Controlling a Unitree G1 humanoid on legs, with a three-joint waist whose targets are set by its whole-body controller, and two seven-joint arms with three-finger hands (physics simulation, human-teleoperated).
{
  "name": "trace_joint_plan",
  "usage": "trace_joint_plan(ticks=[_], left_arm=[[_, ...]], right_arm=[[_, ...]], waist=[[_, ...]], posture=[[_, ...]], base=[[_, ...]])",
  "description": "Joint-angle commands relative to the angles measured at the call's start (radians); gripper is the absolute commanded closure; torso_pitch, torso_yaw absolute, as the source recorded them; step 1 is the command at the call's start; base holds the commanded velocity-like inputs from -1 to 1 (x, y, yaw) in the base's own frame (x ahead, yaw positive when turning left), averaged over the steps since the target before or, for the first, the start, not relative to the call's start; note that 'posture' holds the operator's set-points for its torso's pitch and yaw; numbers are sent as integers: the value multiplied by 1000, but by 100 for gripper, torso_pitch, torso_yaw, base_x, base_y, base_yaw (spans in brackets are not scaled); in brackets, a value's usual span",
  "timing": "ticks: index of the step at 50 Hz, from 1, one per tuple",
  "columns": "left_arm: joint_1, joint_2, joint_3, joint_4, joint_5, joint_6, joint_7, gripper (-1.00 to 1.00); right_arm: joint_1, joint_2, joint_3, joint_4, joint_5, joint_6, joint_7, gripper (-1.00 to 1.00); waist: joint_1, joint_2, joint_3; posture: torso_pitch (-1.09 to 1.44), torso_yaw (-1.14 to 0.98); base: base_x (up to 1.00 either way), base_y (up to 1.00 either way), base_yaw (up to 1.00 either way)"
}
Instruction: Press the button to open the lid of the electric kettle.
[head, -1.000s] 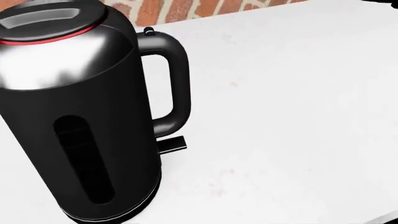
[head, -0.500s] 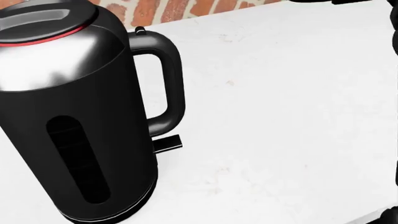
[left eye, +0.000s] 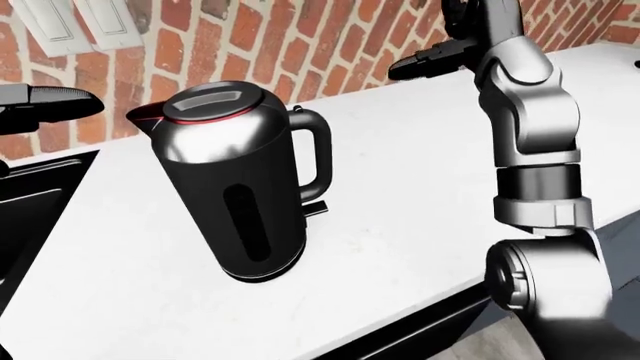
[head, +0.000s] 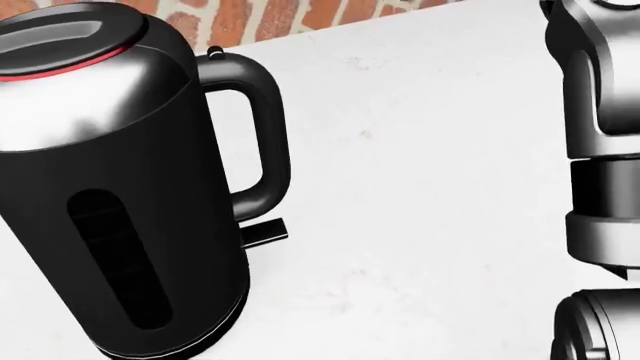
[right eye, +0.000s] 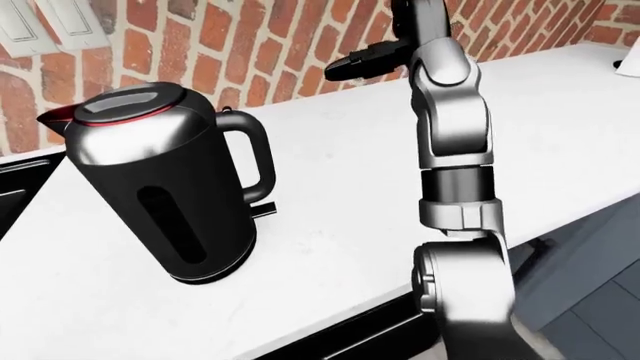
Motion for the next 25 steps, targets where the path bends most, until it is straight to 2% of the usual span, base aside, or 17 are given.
trace_joint_plan(ticks=[1,25], left_arm=[[-19,19,15,-12,3,-24,1,-100],[-18,19,16,-15,-1,-23,6,-100]], right_arm=[[-38,-3,-2,-29,-4,-28,1,-100],[-109,82,34,72,-38,-77,11,-100]], waist=[[0,3,-18],[-6,13,-18]], posture=[[-20,0],[-20,0]], base=[[0,0,0],[0,0,0]])
